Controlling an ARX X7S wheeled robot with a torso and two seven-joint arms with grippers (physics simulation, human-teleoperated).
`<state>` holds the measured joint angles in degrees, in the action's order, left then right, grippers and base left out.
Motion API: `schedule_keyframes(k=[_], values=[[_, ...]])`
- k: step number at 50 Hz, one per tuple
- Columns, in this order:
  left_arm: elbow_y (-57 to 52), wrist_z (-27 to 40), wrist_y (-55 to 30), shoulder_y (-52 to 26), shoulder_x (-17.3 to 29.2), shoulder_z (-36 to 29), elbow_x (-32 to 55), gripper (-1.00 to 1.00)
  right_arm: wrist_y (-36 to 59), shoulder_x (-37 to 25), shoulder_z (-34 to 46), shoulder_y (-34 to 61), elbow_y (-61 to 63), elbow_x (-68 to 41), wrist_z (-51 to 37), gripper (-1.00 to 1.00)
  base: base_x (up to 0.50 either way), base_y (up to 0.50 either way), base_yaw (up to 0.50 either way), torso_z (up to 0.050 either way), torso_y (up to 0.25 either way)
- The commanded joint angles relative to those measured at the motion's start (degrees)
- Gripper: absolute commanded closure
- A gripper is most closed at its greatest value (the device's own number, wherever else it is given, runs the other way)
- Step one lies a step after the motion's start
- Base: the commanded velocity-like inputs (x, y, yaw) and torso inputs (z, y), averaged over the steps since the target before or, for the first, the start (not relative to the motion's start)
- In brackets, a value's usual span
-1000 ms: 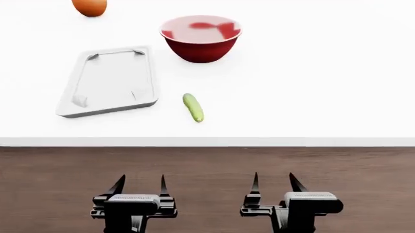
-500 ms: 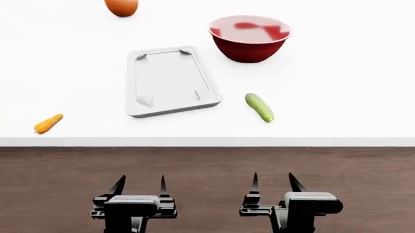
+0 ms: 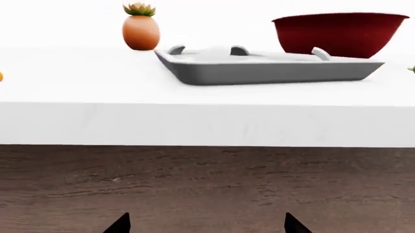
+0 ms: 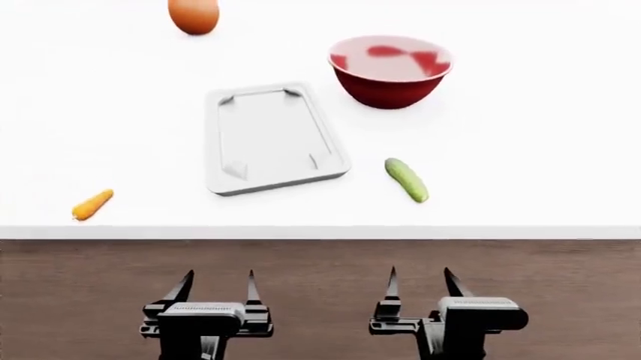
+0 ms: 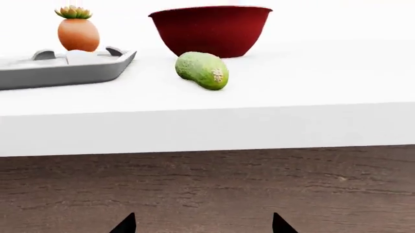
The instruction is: Place the two vegetables and bowl onto the tray for setting up a vegetable dip station.
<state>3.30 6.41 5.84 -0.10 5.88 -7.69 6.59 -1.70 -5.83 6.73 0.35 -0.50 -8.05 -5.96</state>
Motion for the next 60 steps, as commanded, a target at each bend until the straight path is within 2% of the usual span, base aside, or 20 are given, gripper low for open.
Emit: schedule_keyframes(k=[1, 23, 25, 26, 27, 32, 37, 42, 46, 48, 51, 52, 53, 55, 60], values=[[-0.9, 0.95, -0.42, 0.16, 0.55, -0.76, 0.69, -1.0, -0.12, -0.67, 0.81, 0.18, -0.22, -0.62, -0.67, -1.0, 0.0, 0.0, 0.0, 0.05, 0.0], [0.38, 2.67, 0.19, -0.27, 1.45, -1.82, 0.89, -1.0, -0.98, -1.61, 1.83, 0.22, -0.56, -1.67, -1.73, -1.0, 0.0, 0.0, 0.0, 0.049, 0.0], [-1.44, 3.32, -0.74, 0.16, 1.58, -1.55, 1.18, -1.0, -0.41, -1.2, 1.13, -0.15, 0.85, -3.56, -1.96, -1.0, 0.0, 0.0, 0.0, 0.0, 0.0], [-4.9, 2.42, -1.41, 1.17, 1.71, -1.32, 3.52, -1.0, 2.49, -2.09, 1.58, -1.19, 8.25, -5.09, -1.68, -1.0, 0.0, 0.0, 0.0, 0.0, 0.0], [-8.44, 4.24, -4.13, 1.44, 2.16, -1.88, 1.16, -1.0, 5.96, -2.97, 2.13, -1.4, 12.21, -3.41, -3.27, -1.0, 0.0, 0.0, 0.0, 0.0, 0.0], [-24.98, 5.86, -13.72, 2.35, 4.18, -0.98, 3.77, -1.0, 14.48, -5.58, 1.5, -2.35, 22.97, -5.57, -4.93, -1.0, 0.0, 0.0, 0.0, 0.0, 0.0], [-30.57, 7.54, -19.84, 0.87, 4.05, -1.14, 4.93, -1.0, 20.81, -7.27, 0.81, -1.74, 28.99, -7.21, -6.32, -1.0, 0.0, 0.0, 0.0, 0.0, 0.0], [-40.86, 9.85, -32.65, -3.31, 5.26, -0.81, 6.7, -1.0, 28.13, -8.96, -0.5, 0.0, 35.06, -10.58, -7.2, -1.0, 0.0, 0.0, 0.0, 0.0, 0.0], [-47.87, 11.71, -45.92, -9.69, 6.51, 1.78, 10.68, -1.0, 37.46, -10.83, -2.09, 3.57, 42.28, -14.31, -8.97, -1.0, 0.0, 0.0, 0.0, 0.0, 0.0], [-51.5, 12.56, -57.39, -15.75, 7.33, 5.15, 15.15, -1.0, 47.6, -12.34, -4.91, 8.57, 47.49, -20.34, -10.3, -1.0, 0.0, 0.0, 0.0, 0.0, 0.0], [-54.17, 12.97, -67.88, -22.47, 7.2, 9.08, 20.54, -1.0, 59.31, -13.11, -8.64, 15.56, 49.93, -28.11, -12.14, -1.0, 0.0, 0.0, 0.0, 0.0, 0.0], [-55.05, 13.09, -74.62, -26.76, 7.75, 10.14, 23.07, -1.0, 63.82, -13.69, -9.68, 19.31, 50.45, -31.07, -12.55, -1.0, 0.0, 0.0, 0.0, 0.0, 0.0], [-56.61, 13.15, -83.21, -34.11, 6.3, 14.28, 27.42, -1.0, 67.35, -13.07, -12.94, 22.42, 50.7, -36.09, -12.4, -1.0, 0.0, 0.0, 0.0, 0.0, 0.0], [-56.48, 13.54, -92.31, -40.66, 5.58, 17.16, 30.0, -1.0, 74.03, -13.6, -15.23, 26.96, 50.36, -41.04, -13.72, -1.0, 0.0, 0.0, 0.0, 0.0, 0.0], [-52.34, 14.71, -94.84, -44.84, 5.52, 19.48, 31.42, -1.0, 82.37, -12.94, -17.95, 33.73, 47.13, -46.85, -16.27, -1.0, 0.0, 0.0, 0.0, 0.0, 0.0]])
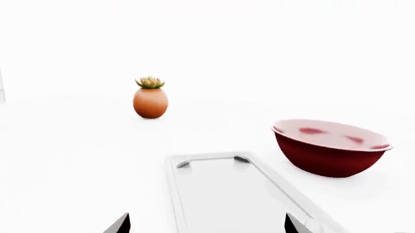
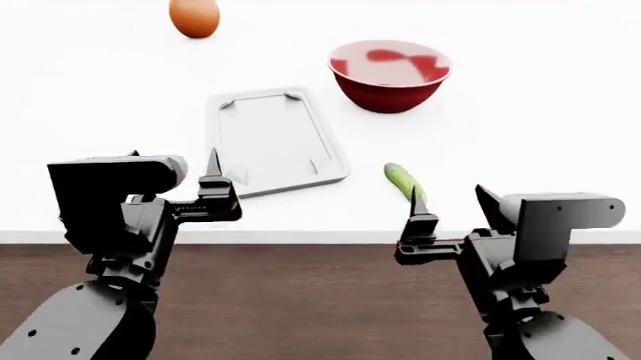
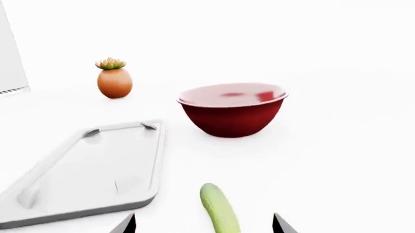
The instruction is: Place the two vegetables and bowl onto the tray for setting up a vegetable dip station.
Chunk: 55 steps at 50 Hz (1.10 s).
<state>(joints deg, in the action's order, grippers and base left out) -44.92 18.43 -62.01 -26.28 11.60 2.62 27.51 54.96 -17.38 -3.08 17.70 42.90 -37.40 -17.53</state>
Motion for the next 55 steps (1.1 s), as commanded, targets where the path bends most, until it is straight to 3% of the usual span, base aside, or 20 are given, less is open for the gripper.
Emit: schedule_keyframes(k=[1, 4, 9, 11, 12, 13, 19, 41, 49, 50, 55], values=[[-3.52, 2.68, -26.93, -18.67, -0.1, 9.37, 10.75, -1.0, 27.18, -1.32, -8.03, 17.67, 3.36, -18.44, -5.08, -1.0, 0.0, 0.0, 0.0, 0.0, 0.0], [-0.79, 7.71, -27.92, -20.18, 2.36, 10.22, 19.52, -1.0, 30.5, -0.83, -9.69, 20.6, 2.64, -21.74, -6.14, -1.0, 0.0, 0.0, 0.0, 0.0, 0.0], [9.76, 29.64, -27.77, -29.95, 12.97, 6.57, 48.08, -1.0, 34.59, -0.01, -13.23, 25.26, -1.5, -27.99, -9.87, -1.0, 0.0, 0.0, 0.0, 0.0, 0.0], [15.87, 40.03, -27.6, -36.66, 15.91, 4.63, 60.72, -1.0, 34.84, -3.03, -11.74, 29.47, -5.3, -37.39, -16.53, -1.0, 0.0, 0.0, 0.0, 0.0, 0.0], [16.82, 42.1, -27.16, -37.7, 16.75, 3.77, 63.35, -1.0, 34.62, -3.76, -11.59, 30.3, -6.27, -40.47, -18.45, -1.0, 0.0, 0.0, 0.0, 0.0, 0.0], [15.43, 40.29, -26.47, -35.84, 17.5, 3.96, 62.36, -1.0, 34.56, -4.73, -11.53, 31.98, -7.82, -44.21, -21.19, -1.0, 0.0, 0.0, 0.0, 0.0, 0.0], [17.31, 43.67, -25.49, -36.46, 20.56, 1.52, 69.72, -1.0, 33.03, -8.55, -8.27, 33.99, -10.69, -53.65, -28.6, -1.0, 0.0, 0.0, 0.0, 0.0, 0.0], [24.32, 54.02, -20.1, -41.85, 31.08, -6.24, 85.11, -1.0, 29.18, -12.08, -5.93, 32.28, -10.66, -55.9, -29.64, -1.0, 0.34, 0.0, 0.0, 0.0, 0.0], [28.18, 59.17, -14.9, -40.61, 41.13, -10.59, 100.27, -1.0, 28.06, -12.94, -5.56, 31.44, -10.22, -55.24, -29.68, -1.0, 0.0, 0.0, 0.0, 0.0, 0.0], [31.73, 56.66, -17.28, -42.77, 40.93, -11.0, 99.01, -1.0, 27.95, -12.96, -5.46, 31.31, -10.16, -55.03, -29.5, -1.0, 0.0, 0.0, 0.0, 0.0, 0.0], [36.19, 59.11, -16.84, -48.77, 46.9, -19.41, 109.85, -1.0, 27.32, -13.36, -5.19, 30.95, -10.19, -54.78, -29.33, -1.0, 0.0, 0.0, 0.0, 0.0, 0.0]])
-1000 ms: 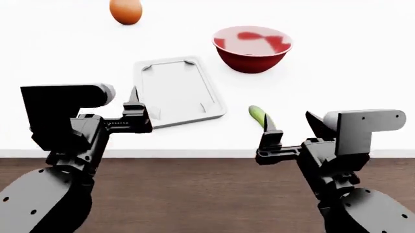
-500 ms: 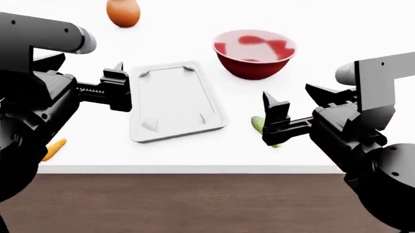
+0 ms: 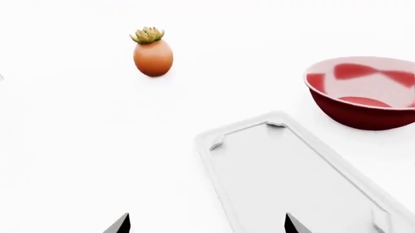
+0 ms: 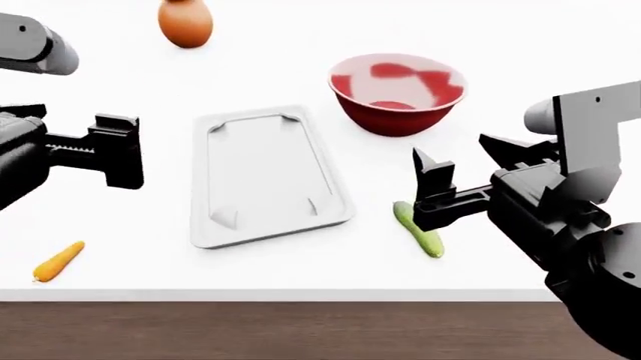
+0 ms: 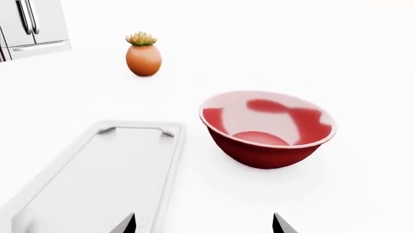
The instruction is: Place the two vegetables and bowl onto the tray for setting up a vegetable dip station.
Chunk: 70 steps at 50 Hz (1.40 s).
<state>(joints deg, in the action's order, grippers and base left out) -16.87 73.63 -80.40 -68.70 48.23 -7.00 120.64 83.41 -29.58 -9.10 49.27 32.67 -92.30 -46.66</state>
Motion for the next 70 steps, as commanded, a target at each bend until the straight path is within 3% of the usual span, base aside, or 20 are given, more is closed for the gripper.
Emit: schedule_keyframes(k=[1, 5, 9, 20, 35, 42, 51, 56, 59, 63, 70], values=[[8.52, 4.17, 1.88, -7.39, 11.41, -11.71, 19.93, -1.0, -1.25, -1.24, 0.85, -0.73, 0.03, 0.09, -0.16, -1.0, 0.0, 0.0, 0.0, 0.0, 0.0], [9.52, 4.67, 1.34, -9.27, 14.31, -14.15, 23.15, -1.0, -1.78, -1.61, 0.83, -1.32, 0.16, 0.59, 0.23, -1.0, 0.0, 0.0, 0.0, 0.0, 0.0], [8.02, 3.52, 1.64, -4.91, 17.73, -14.84, 25.61, -1.0, -2.94, -1.69, -0.02, -2.26, 0.67, 0.88, 1.07, -1.0, 0.0, 0.0, 0.0, 0.0, 0.0], [4.03, 1.18, 0.84, -2.19, 22.27, -16.5, 30.8, -1.0, -5.12, -2.08, -0.29, -5.01, 1.3, 5.98, 5.43, -1.0, 0.0, 0.0, 0.0, 0.0, 0.0], [5.74, -0.94, -1.65, -0.58, 21.61, -16.07, 26.7, -1.0, -6.92, -2.17, 0.54, -6.42, 1.18, 8.3, 7.39, -1.0, 0.0, 0.0, 0.0, 0.0, 0.0], [6.36, 1.83, -2.05, -4.31, 23.48, -18.55, 26.86, -1.0, -7.85, -2.32, 0.4, -7.74, 1.65, 8.79, 8.13, -1.0, 0.0, 0.0, 0.0, 0.0, 0.0], [12.09, 4.37, -6.29, -12.01, 19.28, -23.08, 22.75, -1.0, -8.61, -2.54, 0.94, -8.52, 1.58, 9.79, 9.13, -1.0, 0.0, 0.0, 0.0, 0.0, 0.0], [14.86, 2.26, -8.28, -11.53, 16.23, -22.04, 16.67, -1.0, -9.42, -2.58, 1.2, -9.16, 1.35, 11.03, 10.37, -1.0, 0.0, 0.0, 0.0, 0.0, 0.0], [14.73, 1.38, -9.17, -11.86, 15.87, -25.24, 15.71, -1.0, -9.67, -2.6, 1.32, -9.46, 1.27, 11.2, 10.61, -1.0, 0.0, 0.0, 0.0, 0.0, 0.0], [12.28, -4.7, -9.4, -12.71, 17.46, -29.8, 12.52, -1.0, -10.0, -2.7, 1.18, -9.81, 1.39, 11.04, 10.51, -1.0, 0.0, 0.0, 0.0, 0.0, 0.0], [12.16, -8.74, -8.98, -13.92, 20.18, -32.91, 7.07, -1.0, -11.01, -2.51, 1.58, -10.82, 1.5, 12.21, 11.69, -1.0, 0.0, 0.0, 0.0, 0.0, 0.0]])
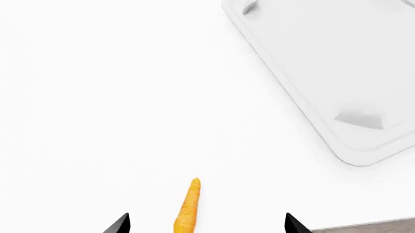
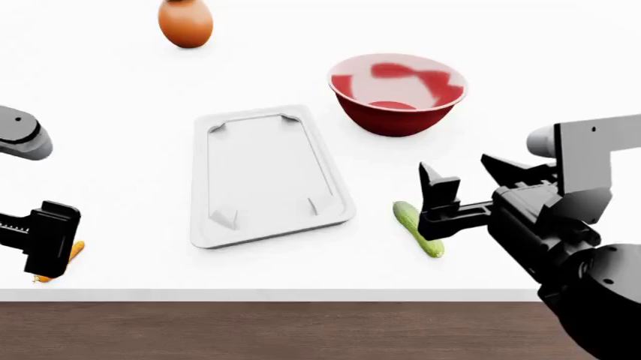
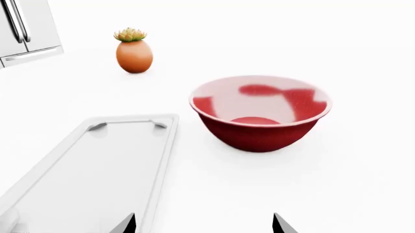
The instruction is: Place the two vegetables and bowl onto the tray for setting up a vegetable dip station.
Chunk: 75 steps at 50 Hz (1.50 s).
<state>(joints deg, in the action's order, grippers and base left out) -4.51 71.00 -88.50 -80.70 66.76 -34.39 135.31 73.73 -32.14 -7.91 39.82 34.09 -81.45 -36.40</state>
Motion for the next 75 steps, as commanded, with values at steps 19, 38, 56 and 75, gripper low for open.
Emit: schedule_keyframes(k=[19, 38, 56, 75], values=[[-4.49, -14.16, 2.75, 3.49, 2.11, -5.89, -19.91, -1.0, -3.2, -0.17, 0.97, -2.7, -0.21, 2.86, 3.42, -1.0, 0.0, 0.0, 0.0, 0.0, 0.0], [-4.82, -12.9, 7.14, 6.54, -0.32, -9.2, -20.18, -1.0, -4.93, -0.59, 0.76, -4.34, -0.48, 3.74, 4.5, -1.0, 0.0, 0.0, 0.0, 0.0, 0.0], [-2.54, -21.99, 7.23, 8.39, -3.16, -9.67, -33.48, -1.0, -6.68, -0.59, 1.64, -5.6, -1.17, 5.96, 6.35, -1.0, 0.0, 0.0, 0.0, 0.0, 0.0], [1.06, -19.53, 8.51, 10.49, -4.05, -12.17, -33.43, -1.0, -7.8, -0.42, 2.95, -6.04, -2.22, 7.49, 7.48, -1.0, 0.0, 0.0, 0.0, 0.0, 0.0]])
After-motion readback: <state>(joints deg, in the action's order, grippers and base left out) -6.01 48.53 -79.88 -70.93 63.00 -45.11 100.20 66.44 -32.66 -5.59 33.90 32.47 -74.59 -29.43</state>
